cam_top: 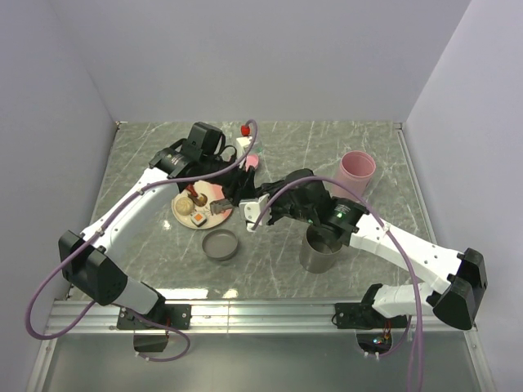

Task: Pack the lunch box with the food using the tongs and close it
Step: Pick up the clamp at the center of the board, then pick up the fake food from the plate.

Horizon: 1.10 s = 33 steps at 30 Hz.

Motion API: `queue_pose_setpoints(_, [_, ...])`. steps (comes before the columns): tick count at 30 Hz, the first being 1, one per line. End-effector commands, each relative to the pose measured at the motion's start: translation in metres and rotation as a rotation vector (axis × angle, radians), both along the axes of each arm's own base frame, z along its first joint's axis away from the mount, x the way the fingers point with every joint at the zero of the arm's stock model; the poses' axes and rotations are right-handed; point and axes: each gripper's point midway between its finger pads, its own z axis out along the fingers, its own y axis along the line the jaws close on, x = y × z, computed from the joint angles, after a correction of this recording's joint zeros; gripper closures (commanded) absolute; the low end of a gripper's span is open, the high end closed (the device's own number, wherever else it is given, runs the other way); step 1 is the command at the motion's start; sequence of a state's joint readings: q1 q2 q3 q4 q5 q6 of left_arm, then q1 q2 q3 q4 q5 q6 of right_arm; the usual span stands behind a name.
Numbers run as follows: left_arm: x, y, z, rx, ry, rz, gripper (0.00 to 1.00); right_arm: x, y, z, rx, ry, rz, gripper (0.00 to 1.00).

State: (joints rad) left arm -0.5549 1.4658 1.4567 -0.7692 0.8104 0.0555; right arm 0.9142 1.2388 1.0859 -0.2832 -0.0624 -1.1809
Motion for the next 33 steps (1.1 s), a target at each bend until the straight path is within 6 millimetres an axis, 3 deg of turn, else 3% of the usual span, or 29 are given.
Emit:
queue_pose_setpoints(1, [-0.022,-0.004,0.013,-0.052,0.057,-0.059,0.42,0.013,-0.002,0.041,0.099,-0.127,-0.051,0.71])
queue_pose_setpoints(5, [-0.022,-0.002,0.009,-0.038,0.058,-0.048,0.49,0.015,-0.006,0.038,0.095,-0.131,-0.079,0.68])
queue_pose_setpoints(9, [-0.015,0.003,0.007,-0.031,0.042,-0.004,0.54,0.011,-0.008,0.036,0.093,-0.119,-0.093,0.26])
queue_pose_setpoints(12, [-0.005,0.012,0.006,-0.030,0.026,0.039,0.54,0.003,-0.011,0.036,0.098,-0.141,-0.074,0.17])
queue_pose_setpoints(18, [0.020,0.035,0.010,-0.007,-0.014,0.157,0.56,-0.029,-0.016,0.028,0.064,-0.093,-0.008,0.06])
queue_pose_setpoints(23, [0.048,0.077,0.002,0.146,-0.171,0.281,0.55,-0.049,-0.031,0.031,0.121,0.052,-0.056,0.03])
queue_pose_setpoints(27, [0.053,0.114,-0.004,0.267,-0.288,0.335,0.51,-0.050,-0.045,0.032,0.167,0.171,-0.146,0.03])
queue_pose_setpoints(33, [0.040,0.156,-0.013,0.403,-0.361,0.353,0.52,-0.044,-0.064,0.021,0.249,0.364,-0.268,0.01])
